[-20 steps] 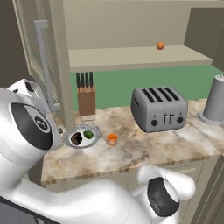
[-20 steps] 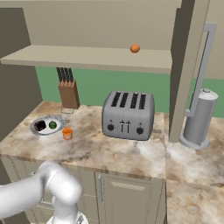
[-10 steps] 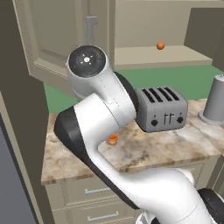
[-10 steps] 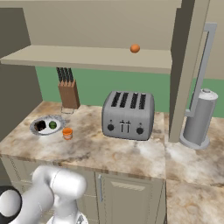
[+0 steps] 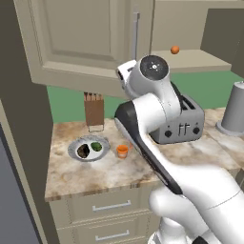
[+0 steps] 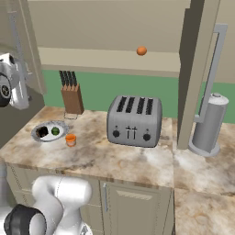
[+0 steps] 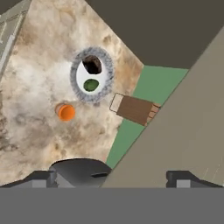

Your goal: Pick the avocado and bread from the counter and place them on the plate. Then pick the jam from the cabinet and place it next to the plate. Lastly close the cabinet door.

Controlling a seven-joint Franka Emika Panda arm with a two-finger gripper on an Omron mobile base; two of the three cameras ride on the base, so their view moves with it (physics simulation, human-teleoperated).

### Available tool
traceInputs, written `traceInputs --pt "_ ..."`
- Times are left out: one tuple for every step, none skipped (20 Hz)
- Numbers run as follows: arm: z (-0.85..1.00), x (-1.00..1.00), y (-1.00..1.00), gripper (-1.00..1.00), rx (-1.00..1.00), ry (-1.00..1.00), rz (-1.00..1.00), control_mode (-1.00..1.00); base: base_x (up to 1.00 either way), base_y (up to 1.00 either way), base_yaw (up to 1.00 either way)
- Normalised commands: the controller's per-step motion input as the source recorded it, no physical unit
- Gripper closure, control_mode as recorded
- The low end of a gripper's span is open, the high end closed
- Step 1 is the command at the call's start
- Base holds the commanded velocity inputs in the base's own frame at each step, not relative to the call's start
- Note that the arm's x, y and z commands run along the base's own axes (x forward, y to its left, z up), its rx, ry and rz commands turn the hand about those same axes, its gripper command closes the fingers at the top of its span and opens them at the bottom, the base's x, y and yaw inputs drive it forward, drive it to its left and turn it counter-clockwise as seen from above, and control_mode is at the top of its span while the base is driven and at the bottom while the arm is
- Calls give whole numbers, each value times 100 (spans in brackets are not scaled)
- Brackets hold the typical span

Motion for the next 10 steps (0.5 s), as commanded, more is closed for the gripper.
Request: traceInputs --pt "-19 100 -99 -100 0 0 0 -100 0 0 0" --pt "-11 100 -100 -100 0 0 0 -100 0 0 0" --pt "-8 100 -99 -100 0 0 0 -100 0 0 0" --pt "0 100 -94 -100 0 0 0 -100 0 0 0" --pt "0 100 -94 -100 0 0 0 -100 0 0 0" --pt "0 100 -91 -100 0 0 0 -100 0 0 0" --pt "0 100 -86 -100 0 0 0 -100 0 0 0" --pt "0 100 -80 -100 0 0 0 -100 0 0 0" --pt "0 100 -76 -100 0 0 -1 -100 0 0 0" --pt "0 100 -71 -100 0 0 -1 -100 0 0 0"
